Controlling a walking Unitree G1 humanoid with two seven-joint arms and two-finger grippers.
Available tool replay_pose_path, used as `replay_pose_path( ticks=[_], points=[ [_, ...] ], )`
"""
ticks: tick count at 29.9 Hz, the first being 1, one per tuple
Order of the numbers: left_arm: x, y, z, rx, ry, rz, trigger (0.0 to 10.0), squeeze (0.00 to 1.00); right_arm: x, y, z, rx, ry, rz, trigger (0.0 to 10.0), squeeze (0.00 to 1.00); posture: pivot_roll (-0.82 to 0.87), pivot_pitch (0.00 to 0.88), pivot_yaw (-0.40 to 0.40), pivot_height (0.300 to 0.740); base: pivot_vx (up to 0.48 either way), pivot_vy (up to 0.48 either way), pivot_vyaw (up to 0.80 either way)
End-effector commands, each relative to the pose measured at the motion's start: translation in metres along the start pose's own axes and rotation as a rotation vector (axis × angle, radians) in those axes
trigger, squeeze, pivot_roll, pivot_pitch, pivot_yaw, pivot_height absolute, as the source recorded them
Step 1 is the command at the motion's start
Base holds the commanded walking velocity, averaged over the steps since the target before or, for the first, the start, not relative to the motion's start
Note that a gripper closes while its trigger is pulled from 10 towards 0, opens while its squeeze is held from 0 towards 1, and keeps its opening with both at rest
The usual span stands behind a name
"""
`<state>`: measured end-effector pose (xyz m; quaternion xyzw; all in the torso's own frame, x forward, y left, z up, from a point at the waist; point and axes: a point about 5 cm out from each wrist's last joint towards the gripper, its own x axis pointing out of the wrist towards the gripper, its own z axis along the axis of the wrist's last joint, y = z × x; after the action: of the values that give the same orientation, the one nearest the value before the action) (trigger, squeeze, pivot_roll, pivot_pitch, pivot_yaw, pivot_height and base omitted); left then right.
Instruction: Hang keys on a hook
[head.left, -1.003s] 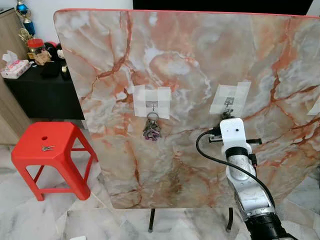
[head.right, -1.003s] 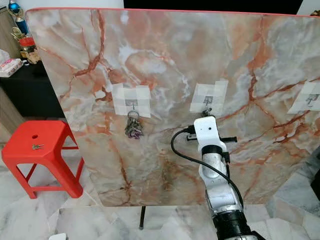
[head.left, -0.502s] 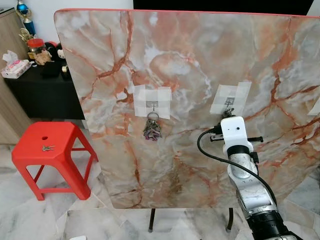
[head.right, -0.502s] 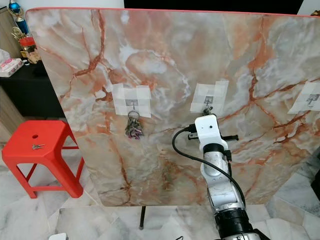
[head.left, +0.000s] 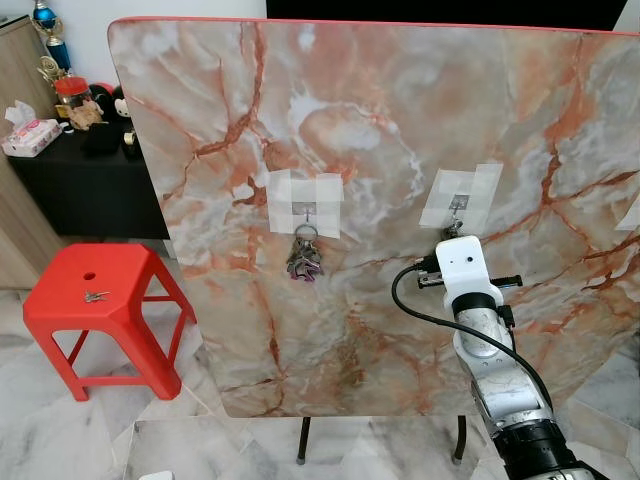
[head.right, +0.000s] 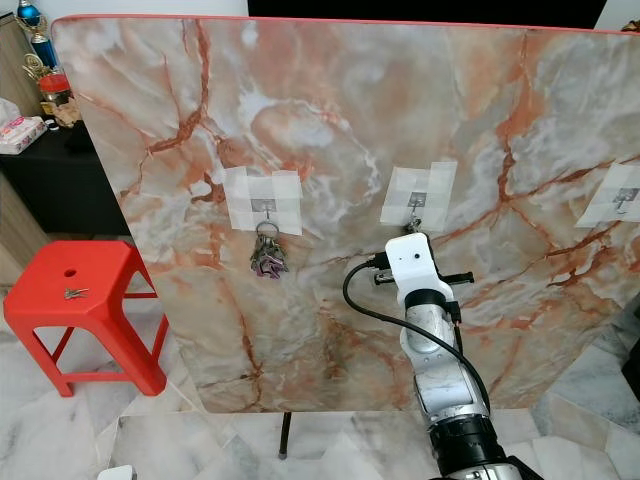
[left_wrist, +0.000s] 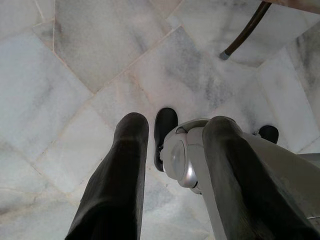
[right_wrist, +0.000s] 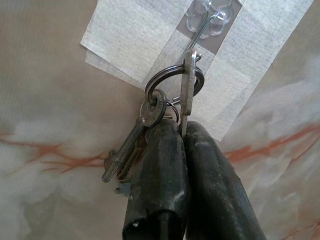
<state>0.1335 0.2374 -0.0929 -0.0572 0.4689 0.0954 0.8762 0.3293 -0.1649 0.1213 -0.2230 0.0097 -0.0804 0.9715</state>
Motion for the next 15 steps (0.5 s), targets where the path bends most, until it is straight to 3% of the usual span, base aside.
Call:
replay_pose_path(
  ticks=[1, 15],
  points=[
    [-0.0004, -0.0005, -0.0019, 0.014, 0.005, -0.007, 10.0, 0.0, 0.0047, -0.0035, 0.0074, -0.006, -0.023, -0.012, 10.0, 0.0, 0.12, 0.0, -0.046, 0.74, 0.0, 0.0, 0.0],
    [-0.0004, -0.0005, -0.0019, 0.015, 0.005, -0.008, 10.0, 0.0, 0.0046, -0.0053, 0.0163, 0.02, -0.07, -0.044, 10.0, 0.0, 0.12, 0.0, -0.045, 0.74, 0.0, 0.0, 0.0]
  ],
)
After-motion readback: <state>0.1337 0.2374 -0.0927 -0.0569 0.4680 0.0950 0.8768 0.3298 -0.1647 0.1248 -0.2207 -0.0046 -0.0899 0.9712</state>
